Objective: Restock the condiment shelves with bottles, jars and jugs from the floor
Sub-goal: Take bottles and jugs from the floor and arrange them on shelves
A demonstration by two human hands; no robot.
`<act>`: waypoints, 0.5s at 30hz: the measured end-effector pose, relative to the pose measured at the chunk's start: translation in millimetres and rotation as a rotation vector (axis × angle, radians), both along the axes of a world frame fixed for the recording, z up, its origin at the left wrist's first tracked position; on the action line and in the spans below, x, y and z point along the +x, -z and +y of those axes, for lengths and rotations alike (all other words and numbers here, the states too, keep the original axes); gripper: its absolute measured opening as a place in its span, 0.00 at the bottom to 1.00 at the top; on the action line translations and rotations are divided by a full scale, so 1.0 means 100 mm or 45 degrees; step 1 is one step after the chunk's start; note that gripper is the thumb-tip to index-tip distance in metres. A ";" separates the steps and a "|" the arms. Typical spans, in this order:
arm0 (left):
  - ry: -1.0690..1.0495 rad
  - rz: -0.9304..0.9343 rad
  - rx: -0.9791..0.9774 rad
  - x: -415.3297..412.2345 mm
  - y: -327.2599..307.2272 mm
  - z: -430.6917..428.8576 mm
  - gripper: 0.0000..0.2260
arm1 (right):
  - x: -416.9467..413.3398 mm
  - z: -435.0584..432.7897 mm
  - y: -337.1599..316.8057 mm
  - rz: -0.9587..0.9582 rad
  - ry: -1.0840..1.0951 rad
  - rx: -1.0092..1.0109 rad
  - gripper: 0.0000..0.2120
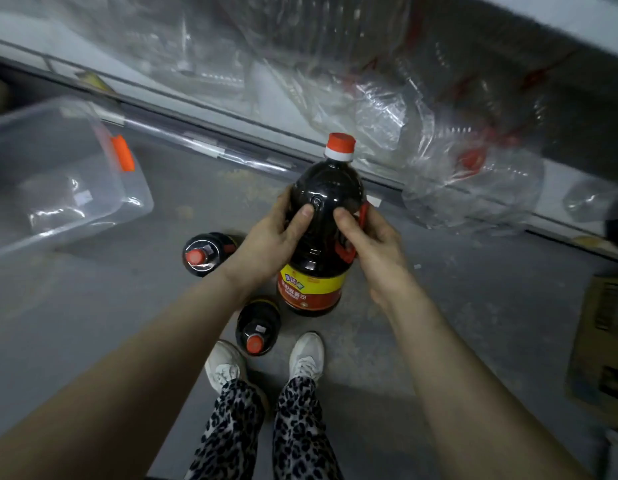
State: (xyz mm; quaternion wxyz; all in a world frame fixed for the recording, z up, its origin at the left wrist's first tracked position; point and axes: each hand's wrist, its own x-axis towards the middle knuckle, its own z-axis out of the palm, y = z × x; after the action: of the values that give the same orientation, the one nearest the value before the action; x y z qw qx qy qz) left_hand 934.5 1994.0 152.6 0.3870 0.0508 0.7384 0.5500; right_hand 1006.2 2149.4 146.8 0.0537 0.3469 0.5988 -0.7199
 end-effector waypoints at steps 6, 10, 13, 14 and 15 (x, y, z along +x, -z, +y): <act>0.025 0.093 0.044 -0.05 -0.99 -0.04 0.23 | -0.04 -0.06 -0.99 0.069 0.030 0.036 0.13; 0.018 0.154 0.087 -0.05 -1.62 -0.12 0.27 | -0.03 -0.14 -1.68 0.155 0.036 0.060 0.16; -0.019 0.169 0.158 -0.03 -2.05 -0.18 0.27 | -0.02 -0.20 -2.14 0.192 0.011 0.089 0.15; -0.022 0.181 0.184 -0.02 -2.20 -0.20 0.26 | -0.02 -0.22 -2.29 0.206 0.003 0.100 0.15; -0.019 0.194 0.205 -0.01 -2.35 -0.21 0.24 | -0.01 -0.24 -2.43 0.222 -0.002 0.105 0.16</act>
State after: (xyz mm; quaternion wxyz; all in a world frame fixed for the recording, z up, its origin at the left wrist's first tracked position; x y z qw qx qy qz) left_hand 933.0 1972.6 387.4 0.3201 0.1179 0.7194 0.6050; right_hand 1005.1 2125.4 389.8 -0.0125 0.2845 0.6306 -0.7220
